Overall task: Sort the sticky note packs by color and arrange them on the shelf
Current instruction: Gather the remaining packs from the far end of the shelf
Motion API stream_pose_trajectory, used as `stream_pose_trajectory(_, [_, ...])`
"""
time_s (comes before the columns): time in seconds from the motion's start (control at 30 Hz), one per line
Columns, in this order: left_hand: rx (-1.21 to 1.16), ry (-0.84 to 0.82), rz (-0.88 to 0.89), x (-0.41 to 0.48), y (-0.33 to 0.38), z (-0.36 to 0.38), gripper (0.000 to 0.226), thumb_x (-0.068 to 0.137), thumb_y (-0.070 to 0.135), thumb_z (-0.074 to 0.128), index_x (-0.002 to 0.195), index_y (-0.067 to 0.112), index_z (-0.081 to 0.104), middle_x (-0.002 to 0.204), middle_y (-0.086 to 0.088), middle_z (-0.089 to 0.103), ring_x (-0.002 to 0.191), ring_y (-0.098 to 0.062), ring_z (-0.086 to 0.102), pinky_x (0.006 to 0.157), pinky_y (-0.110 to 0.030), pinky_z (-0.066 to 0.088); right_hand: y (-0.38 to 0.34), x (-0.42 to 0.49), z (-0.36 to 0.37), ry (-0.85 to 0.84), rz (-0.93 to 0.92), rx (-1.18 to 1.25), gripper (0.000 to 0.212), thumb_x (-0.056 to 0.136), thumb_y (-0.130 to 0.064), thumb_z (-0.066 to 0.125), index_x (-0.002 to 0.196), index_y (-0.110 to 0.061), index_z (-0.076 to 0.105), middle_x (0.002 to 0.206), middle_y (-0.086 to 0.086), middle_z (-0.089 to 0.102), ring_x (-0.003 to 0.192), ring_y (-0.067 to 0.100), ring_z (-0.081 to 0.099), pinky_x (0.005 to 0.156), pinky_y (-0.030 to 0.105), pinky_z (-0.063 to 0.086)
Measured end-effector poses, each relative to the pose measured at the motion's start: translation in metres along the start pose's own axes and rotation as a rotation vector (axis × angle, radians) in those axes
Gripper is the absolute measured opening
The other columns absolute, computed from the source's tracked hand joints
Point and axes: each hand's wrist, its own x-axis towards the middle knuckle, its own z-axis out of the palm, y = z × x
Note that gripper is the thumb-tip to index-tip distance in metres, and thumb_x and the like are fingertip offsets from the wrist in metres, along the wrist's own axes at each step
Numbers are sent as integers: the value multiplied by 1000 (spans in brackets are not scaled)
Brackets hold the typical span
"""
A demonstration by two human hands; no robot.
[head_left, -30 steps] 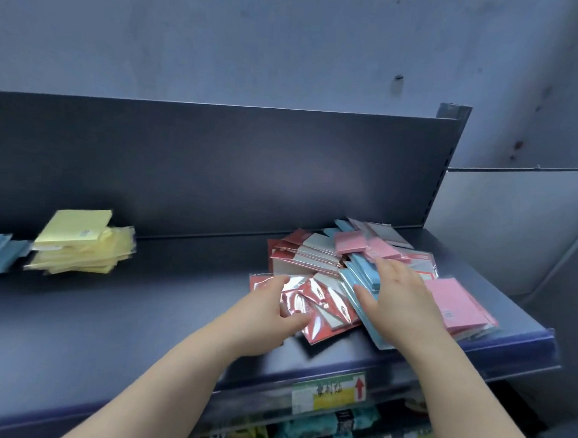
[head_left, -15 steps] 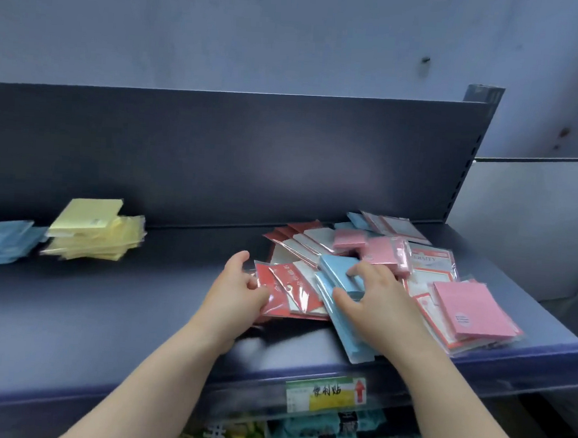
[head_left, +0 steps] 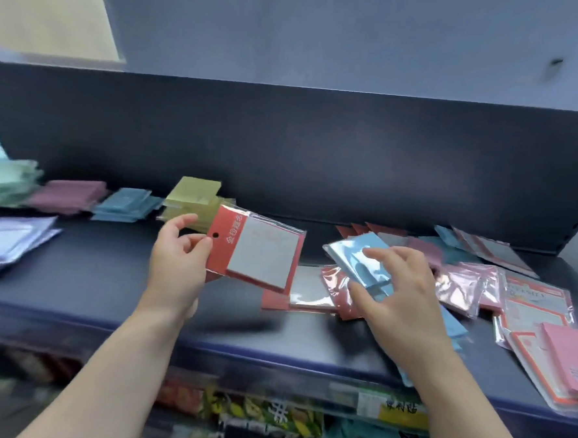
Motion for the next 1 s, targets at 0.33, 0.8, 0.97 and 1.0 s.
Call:
stream_pose_trajectory(0.33, [37, 138, 14, 16, 10, -69, 20, 95, 5, 50, 109, 18, 48, 71, 2, 64, 58, -9, 61, 54, -31, 50, -55, 3, 62, -132, -123, 164, 37, 76, -27, 76, 107, -34, 59, 113, -5, 46, 108, 14, 45, 91, 23, 30])
stream_pose_trajectory(0.8, [30, 225, 71, 104, 14, -231, 18, 94, 7, 53, 91, 25, 55, 80, -8, 67, 66, -17, 62, 62, -33, 49, -189, 38, 189, -244, -254, 3, 38, 76, -24, 75, 113, -21, 65, 116, -5, 45, 116, 22, 42, 96, 25, 29])
stream_pose_trajectory(0.97, [34, 208, 69, 148, 17, -293, 19, 94, 4, 54, 89, 22, 56, 82, -10, 65, 67, -20, 62, 60, -32, 51, -244, 61, 248, -288, -209, -4, 36, 82, -29, 69, 117, -24, 62, 121, -5, 46, 119, 18, 40, 100, 25, 32])
stream_pose_trajectory(1.0, [34, 200, 65, 155, 18, -304, 18, 94, 4, 54, 90, 22, 56, 82, -9, 65, 67, -19, 62, 58, -31, 51, -252, 67, 260, -285, -189, -8, 36, 83, -30, 68, 117, -23, 62, 121, -4, 46, 120, 18, 40, 101, 26, 32])
